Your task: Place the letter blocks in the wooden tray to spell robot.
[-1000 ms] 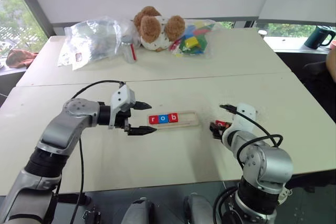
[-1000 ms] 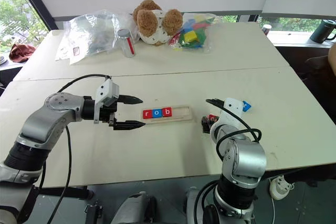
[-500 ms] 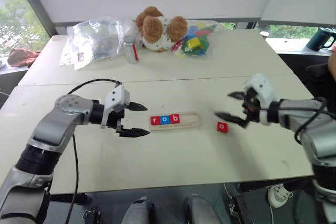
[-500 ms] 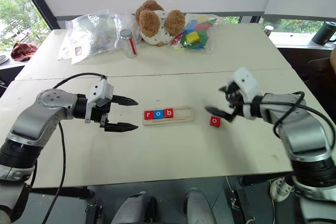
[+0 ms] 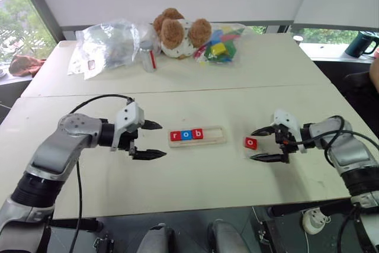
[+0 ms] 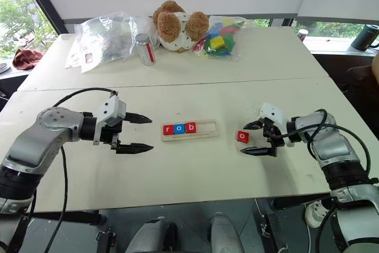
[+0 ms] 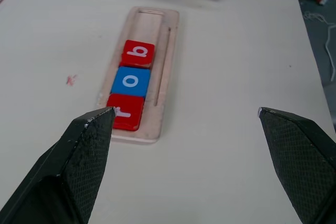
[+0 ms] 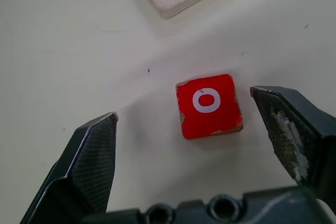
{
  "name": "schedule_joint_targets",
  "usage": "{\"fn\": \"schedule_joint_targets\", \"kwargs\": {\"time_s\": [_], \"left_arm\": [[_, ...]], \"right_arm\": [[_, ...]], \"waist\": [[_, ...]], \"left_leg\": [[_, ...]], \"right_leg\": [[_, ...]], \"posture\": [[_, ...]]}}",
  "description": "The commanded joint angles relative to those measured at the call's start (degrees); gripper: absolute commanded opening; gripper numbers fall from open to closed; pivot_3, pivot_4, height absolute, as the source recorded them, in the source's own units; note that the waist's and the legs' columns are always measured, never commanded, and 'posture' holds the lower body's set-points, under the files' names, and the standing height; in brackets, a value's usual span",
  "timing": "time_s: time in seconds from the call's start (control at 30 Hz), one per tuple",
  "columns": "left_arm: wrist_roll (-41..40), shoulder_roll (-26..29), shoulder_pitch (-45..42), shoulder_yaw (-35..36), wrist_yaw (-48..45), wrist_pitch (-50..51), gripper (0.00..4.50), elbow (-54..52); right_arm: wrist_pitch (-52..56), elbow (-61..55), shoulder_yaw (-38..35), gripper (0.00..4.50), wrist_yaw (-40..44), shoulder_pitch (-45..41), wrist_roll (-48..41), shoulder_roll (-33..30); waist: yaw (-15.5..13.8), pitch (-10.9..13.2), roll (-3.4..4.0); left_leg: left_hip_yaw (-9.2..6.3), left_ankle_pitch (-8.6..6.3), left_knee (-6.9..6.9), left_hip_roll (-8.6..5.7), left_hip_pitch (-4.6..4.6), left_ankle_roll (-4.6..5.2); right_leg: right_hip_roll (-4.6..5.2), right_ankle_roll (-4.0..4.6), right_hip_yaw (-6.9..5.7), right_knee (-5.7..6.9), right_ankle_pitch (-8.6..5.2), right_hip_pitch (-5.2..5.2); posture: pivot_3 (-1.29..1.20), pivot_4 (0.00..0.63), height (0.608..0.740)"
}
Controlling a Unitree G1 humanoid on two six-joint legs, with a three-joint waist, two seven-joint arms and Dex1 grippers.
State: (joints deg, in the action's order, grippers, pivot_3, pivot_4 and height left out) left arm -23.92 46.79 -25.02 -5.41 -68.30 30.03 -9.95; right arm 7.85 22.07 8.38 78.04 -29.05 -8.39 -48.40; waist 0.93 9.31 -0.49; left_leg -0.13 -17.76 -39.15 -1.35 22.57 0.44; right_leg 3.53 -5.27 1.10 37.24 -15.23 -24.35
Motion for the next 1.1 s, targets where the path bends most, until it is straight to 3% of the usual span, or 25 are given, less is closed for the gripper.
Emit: {"fn": "schedule_joint_targets", "kwargs": {"time_s": [0.03,0.13,0.27,0.3,0.43,0.63,0.87,1.1], "left_arm": [[-0.73,0.32,0.53,1.99,0.82,0.23,4.50,-1.56],[-0.17,0.66,0.41,1.76,0.72,-0.45,4.50,-0.45],[0.07,0.88,0.18,1.50,0.64,-0.66,4.50,-0.21],[0.20,0.90,0.10,1.38,0.64,-0.71,4.50,-0.19],[0.74,0.81,-0.20,1.06,0.45,-1.20,4.50,0.50],[1.55,0.70,-1.36,0.49,-0.49,-2.11,4.50,2.51],[2.12,0.12,-0.90,0.26,0.16,-2.39,4.50,2.06],[1.29,0.48,1.82,1.65,1.80,-1.42,4.50,-0.43]], "right_arm": [[-2.82,1.90,-0.59,4.43,-0.60,-1.37,0.77,0.70],[-4.62,3.66,-0.58,3.55,-2.08,-1.86,1.93,1.58],[-4.15,4.03,-0.94,1.44,-2.58,-2.05,1.79,1.74],[-3.97,4.05,-0.95,1.12,-2.61,-2.05,1.81,1.64],[0.82,1.19,-1.48,1.14,-2.70,-3.09,0.01,2.22],[9.12,-2.55,2.46,1.14,-1.45,-14.31,-0.42,8.50],[1.58,10.15,8.81,1.14,1.79,-22.22,5.15,14.16],[-5.64,20.53,10.63,1.14,3.55,-26.66,8.34,18.30]], "waist": [[-0.24,0.00,0.00],[-0.27,0.00,0.01],[-0.22,0.00,0.01],[-0.22,0.00,0.00],[-0.23,0.00,0.01],[0.32,0.02,0.06],[-0.79,0.01,0.03],[0.14,0.01,0.03]], "left_leg": [[0.00,0.00,0.00,0.00,0.00,0.00],[-0.01,0.01,0.00,0.00,0.00,-0.03],[-0.02,0.01,0.01,-0.01,0.00,-0.04],[-0.02,0.01,0.01,-0.01,0.00,-0.04],[-0.01,0.01,0.00,-0.02,-0.01,-0.04],[-0.01,0.02,0.02,0.00,-0.01,-0.06],[-0.16,0.06,0.04,-0.09,0.10,-0.13],[-0.10,0.18,0.02,-0.14,0.30,-0.35]], "right_leg": [[0.00,0.00,-0.01,0.00,0.00,0.00],[0.02,0.00,-0.02,0.00,0.00,0.01],[0.03,0.01,-0.02,0.00,0.00,0.01],[0.03,0.01,-0.02,0.00,0.00,0.01],[0.03,0.01,-0.02,0.00,0.00,0.02],[0.00,0.01,0.00,0.08,0.01,-0.06],[0.09,0.01,-0.17,0.03,0.01,-0.07],[0.15,0.01,-0.17,-0.05,0.01,-0.23]], "posture": [[0.00,0.150,0.740],[0.00,0.150,0.740],[0.00,0.150,0.740],[0.00,0.150,0.740],[0.00,0.150,0.740],[0.00,0.150,0.740],[0.00,0.150,0.740],[0.00,0.150,0.740]]}}
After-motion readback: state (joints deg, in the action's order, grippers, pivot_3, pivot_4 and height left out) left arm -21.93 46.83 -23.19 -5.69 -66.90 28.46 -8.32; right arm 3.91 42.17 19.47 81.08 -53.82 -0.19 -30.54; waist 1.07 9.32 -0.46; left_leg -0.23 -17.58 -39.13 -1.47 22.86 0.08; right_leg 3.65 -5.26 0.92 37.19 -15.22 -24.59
